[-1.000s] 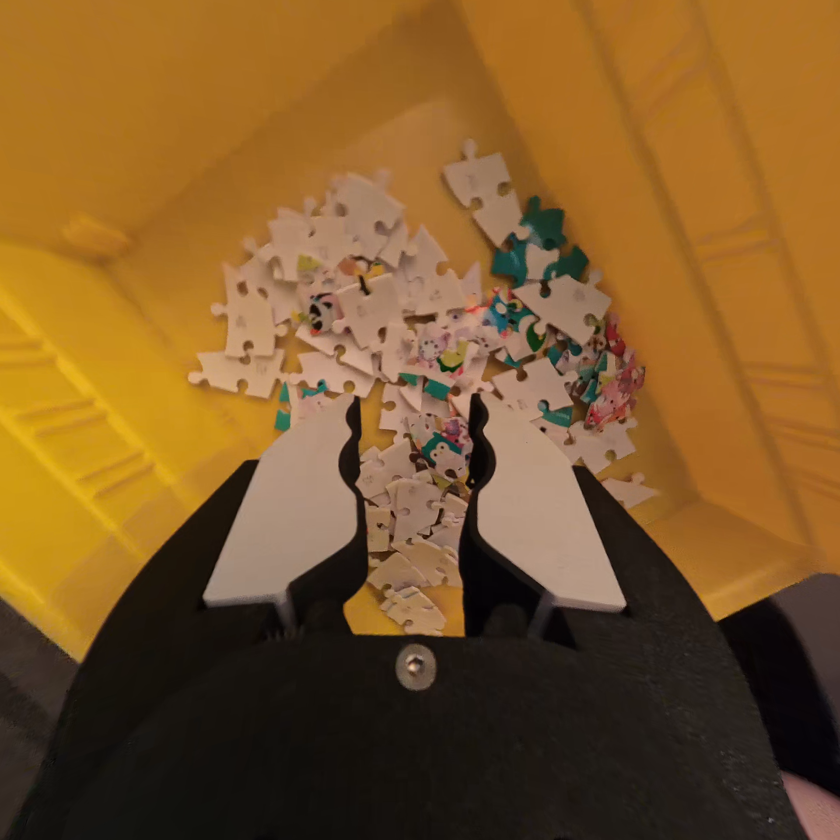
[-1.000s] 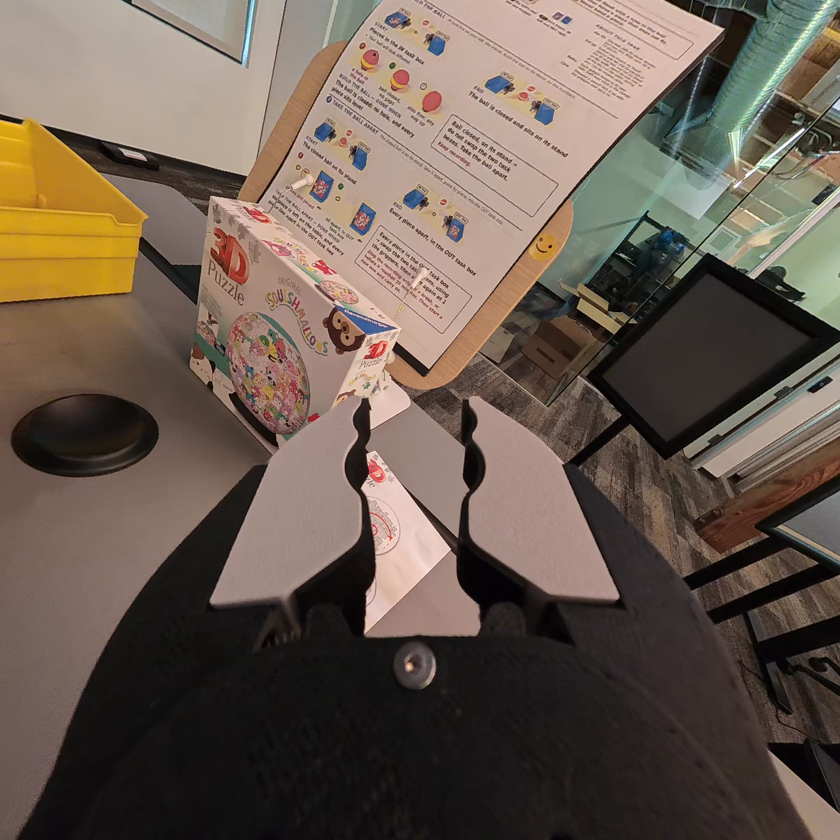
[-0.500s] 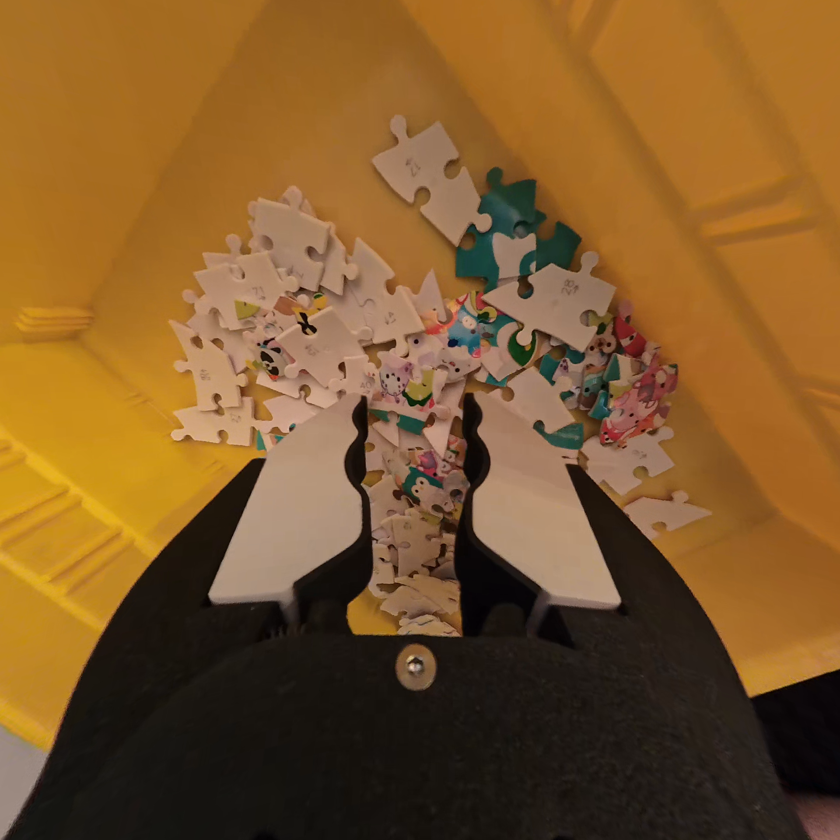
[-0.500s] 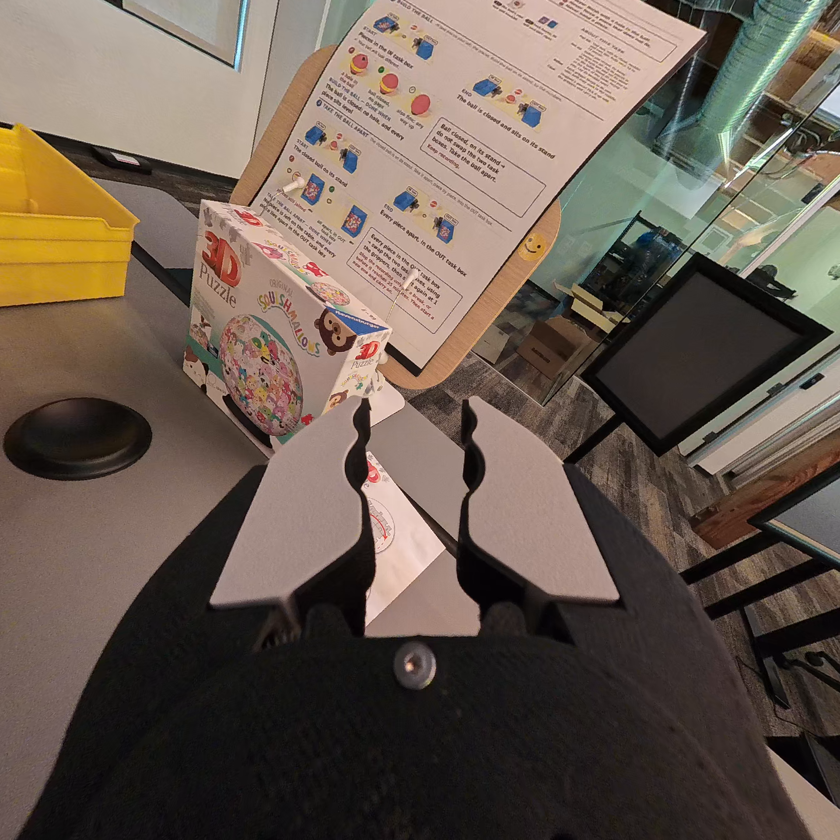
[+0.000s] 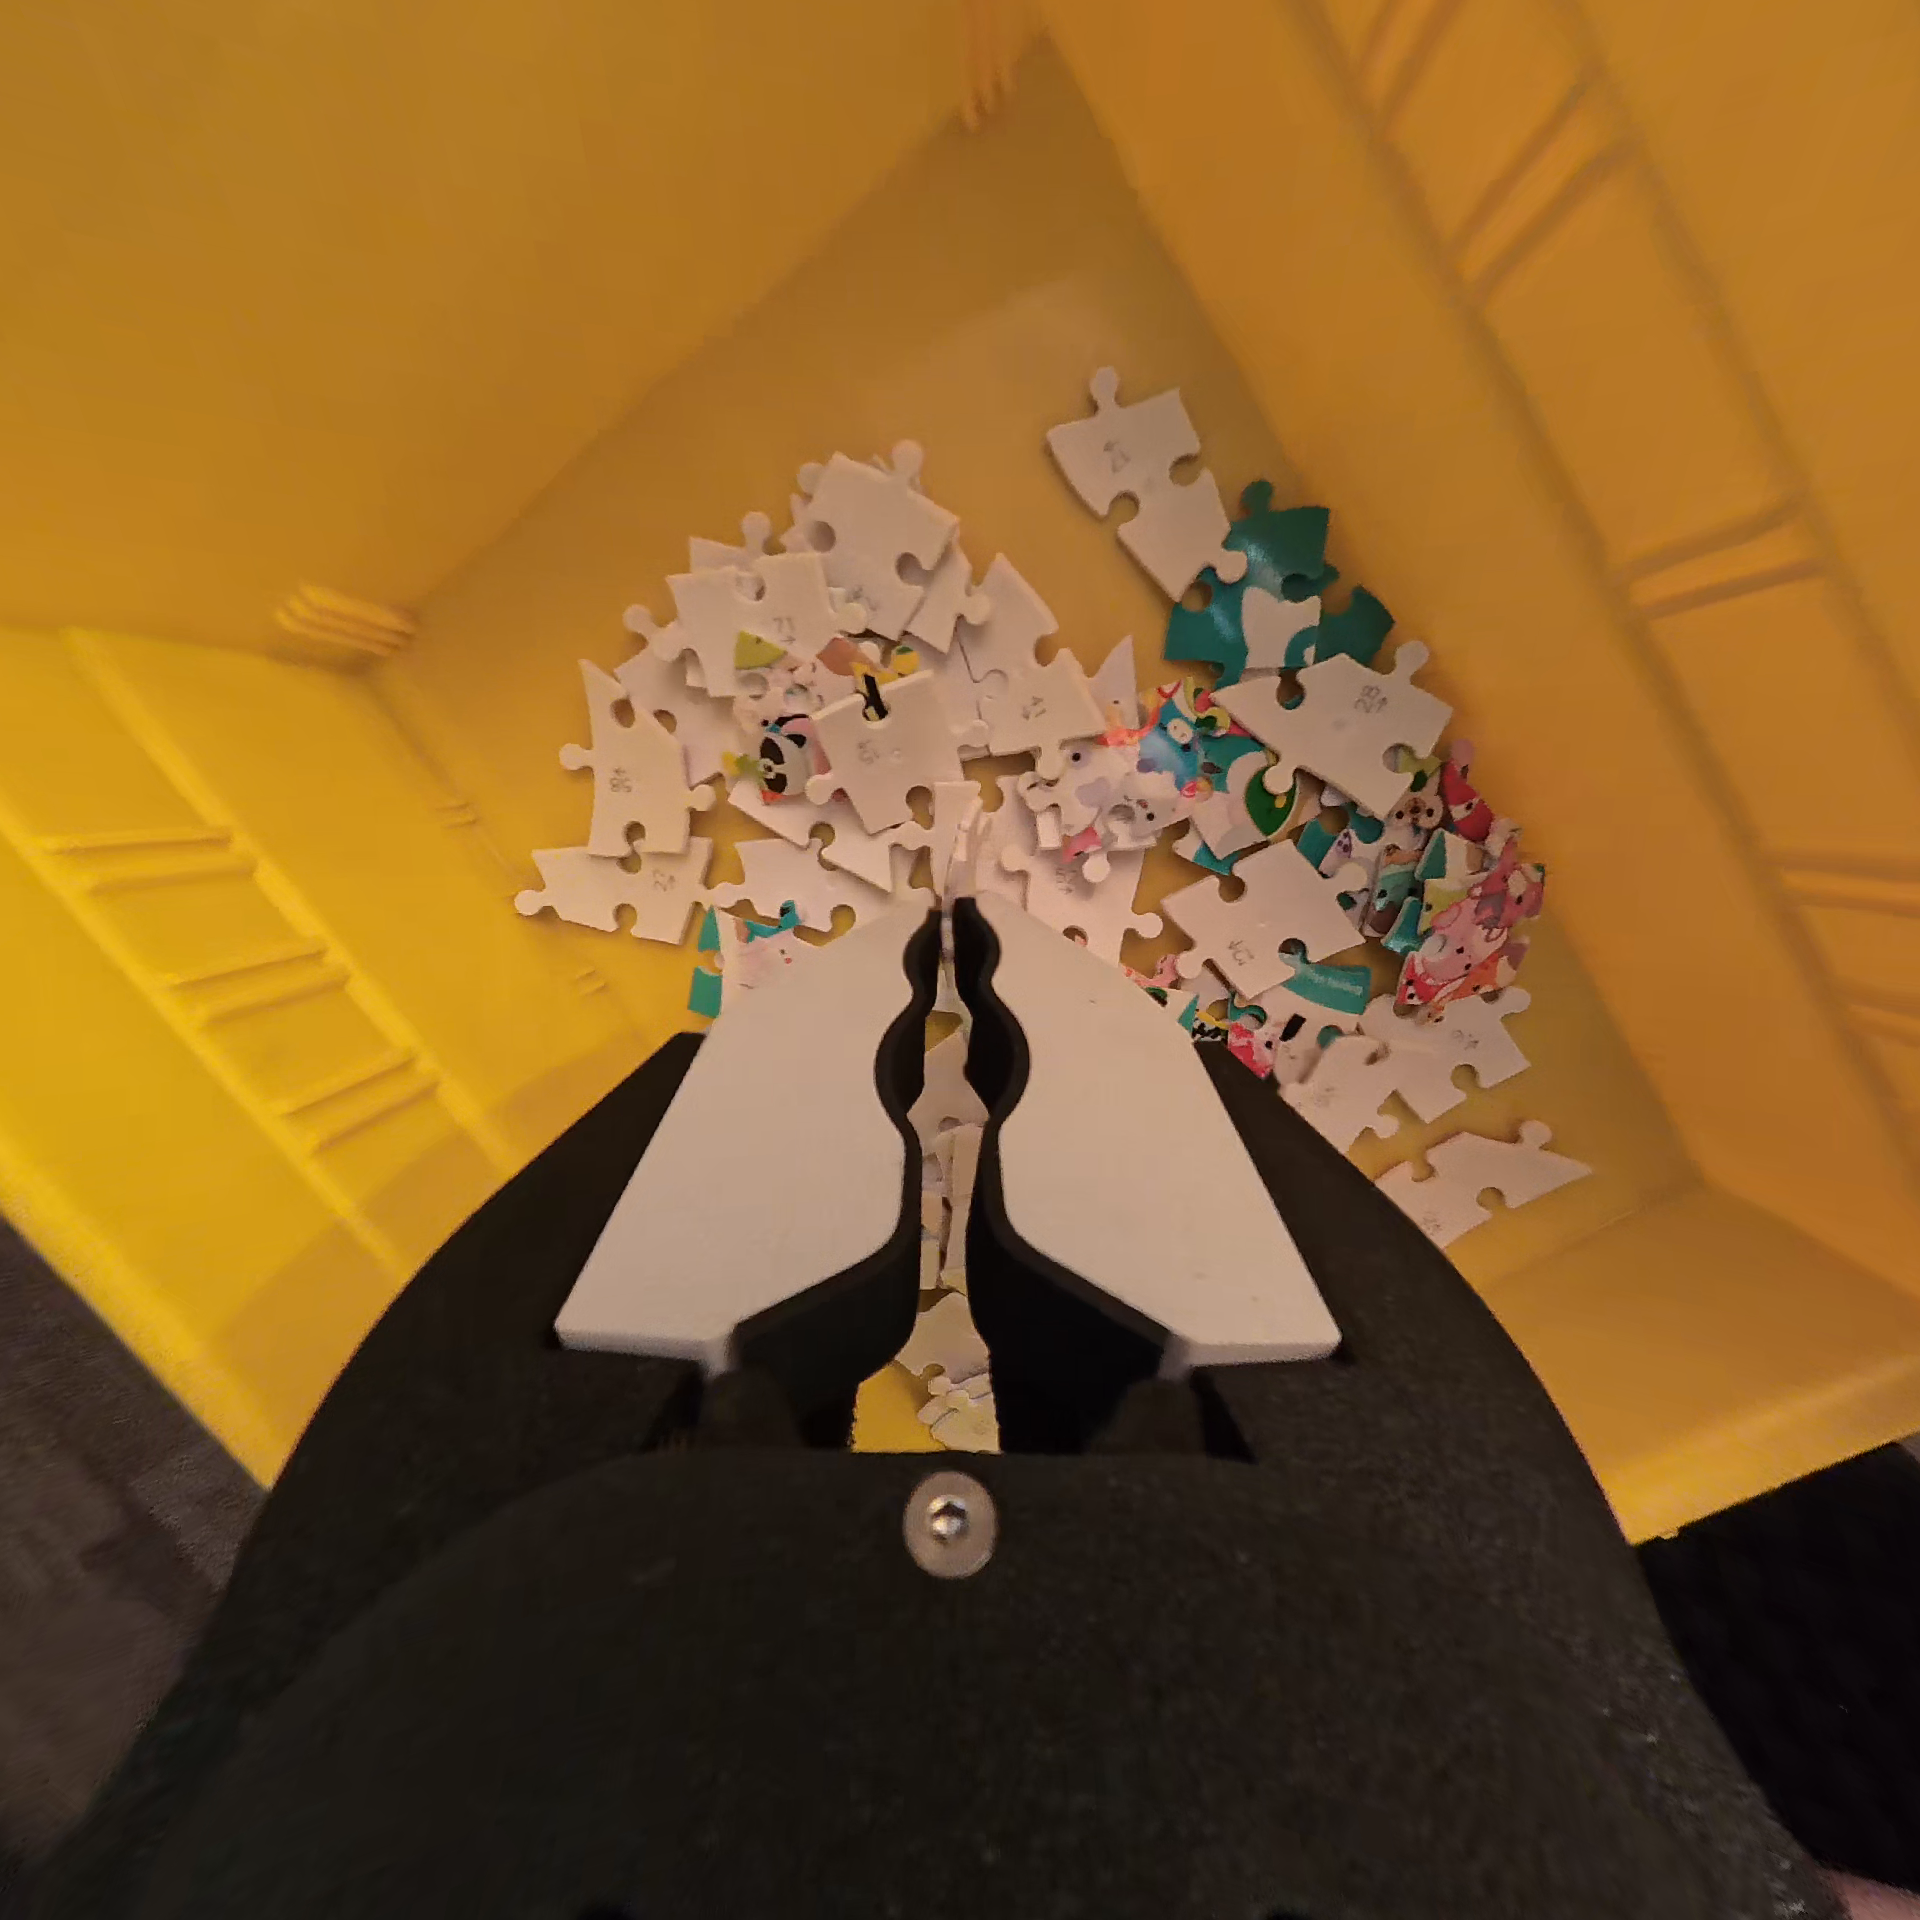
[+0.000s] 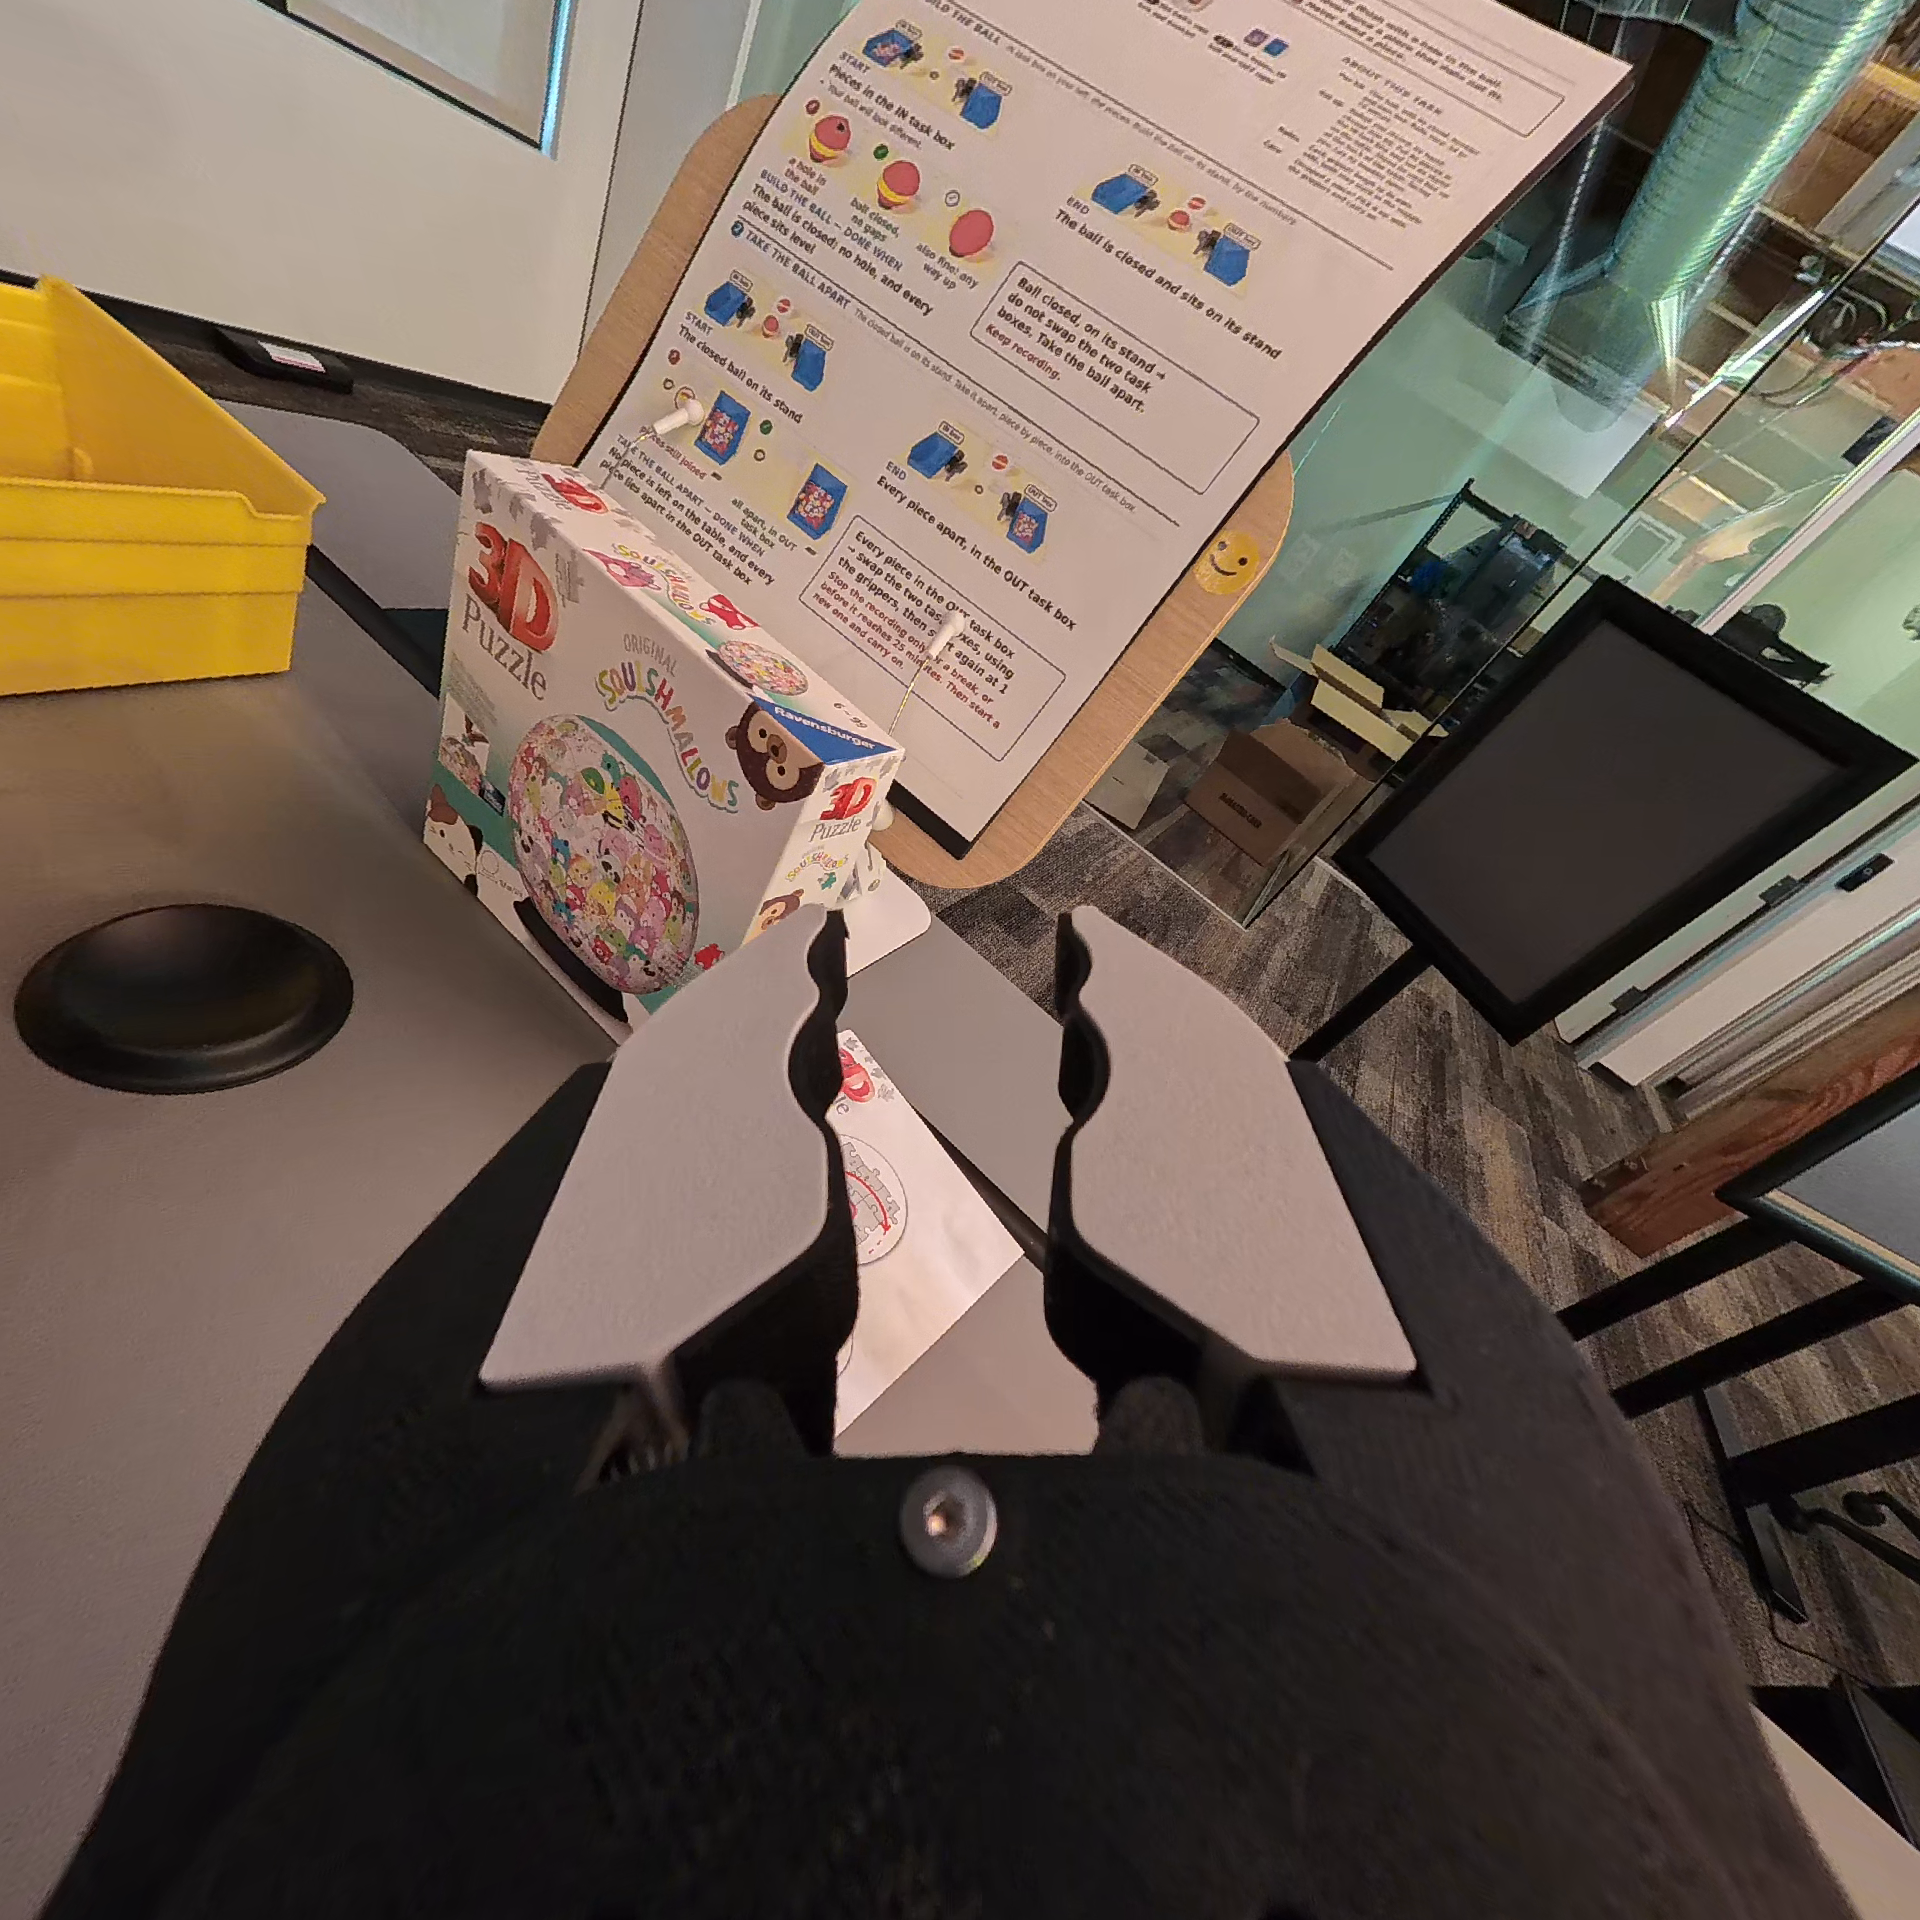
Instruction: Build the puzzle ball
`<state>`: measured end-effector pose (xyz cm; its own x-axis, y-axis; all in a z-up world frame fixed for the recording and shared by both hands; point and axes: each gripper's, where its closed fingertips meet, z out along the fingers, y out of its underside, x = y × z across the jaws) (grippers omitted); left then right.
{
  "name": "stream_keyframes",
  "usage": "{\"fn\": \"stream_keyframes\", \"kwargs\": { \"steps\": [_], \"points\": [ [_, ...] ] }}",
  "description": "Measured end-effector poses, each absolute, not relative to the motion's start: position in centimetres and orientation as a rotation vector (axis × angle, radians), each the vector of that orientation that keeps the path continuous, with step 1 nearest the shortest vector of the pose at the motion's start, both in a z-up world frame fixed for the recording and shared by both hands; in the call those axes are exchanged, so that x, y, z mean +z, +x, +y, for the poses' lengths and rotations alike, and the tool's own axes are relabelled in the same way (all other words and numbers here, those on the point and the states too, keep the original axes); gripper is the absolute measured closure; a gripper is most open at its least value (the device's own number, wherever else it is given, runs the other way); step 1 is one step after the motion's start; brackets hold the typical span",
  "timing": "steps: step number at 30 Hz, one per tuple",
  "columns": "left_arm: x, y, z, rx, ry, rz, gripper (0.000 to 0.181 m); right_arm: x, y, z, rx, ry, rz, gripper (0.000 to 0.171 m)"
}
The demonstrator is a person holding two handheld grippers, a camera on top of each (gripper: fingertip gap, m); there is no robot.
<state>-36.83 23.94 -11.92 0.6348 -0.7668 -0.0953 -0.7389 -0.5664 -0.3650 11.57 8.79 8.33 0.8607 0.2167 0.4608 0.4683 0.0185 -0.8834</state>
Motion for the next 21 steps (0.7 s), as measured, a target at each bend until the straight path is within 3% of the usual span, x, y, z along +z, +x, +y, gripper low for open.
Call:
{"fn": "stream_keyframes", "kwargs": {
  "steps": [14, 21],
  "points": [
    [-7.4, -33.4, 21.7, -0.929, -2.484, 0.891, 0.179, 8.4, 11.5, 8.7, -0.207, -1.562, -0.557, 0.132],
    [-8.0, -31.9, 21.4, -1.222, -2.563, 0.700, 0.179, 8.2, 11.3, 8.8, -0.206, -1.566, -0.563, 0.132]
  ]
}}
